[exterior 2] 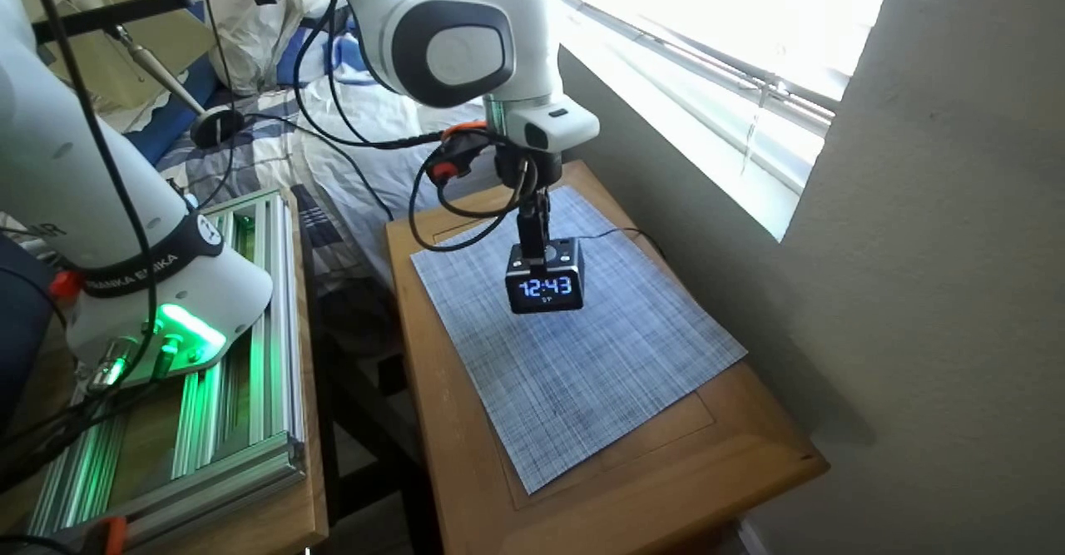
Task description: Turn the alarm clock to the right
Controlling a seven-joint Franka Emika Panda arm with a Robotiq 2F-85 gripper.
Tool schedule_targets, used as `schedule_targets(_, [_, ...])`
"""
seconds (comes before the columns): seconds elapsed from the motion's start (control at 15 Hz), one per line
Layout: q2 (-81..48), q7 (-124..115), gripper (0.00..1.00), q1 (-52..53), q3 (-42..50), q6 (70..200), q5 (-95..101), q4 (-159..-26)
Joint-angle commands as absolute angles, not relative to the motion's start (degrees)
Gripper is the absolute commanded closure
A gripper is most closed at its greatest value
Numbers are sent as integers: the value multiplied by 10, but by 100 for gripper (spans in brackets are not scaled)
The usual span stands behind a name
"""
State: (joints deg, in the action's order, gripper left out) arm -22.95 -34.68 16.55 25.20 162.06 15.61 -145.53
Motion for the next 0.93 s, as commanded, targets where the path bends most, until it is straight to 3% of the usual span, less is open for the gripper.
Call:
schedule_targets(0.0, [-200, -299, 48, 165, 253, 1618, 197, -1474])
schedule_targets(0.87, [-217, -139, 48, 97, 170, 1626, 182, -1463])
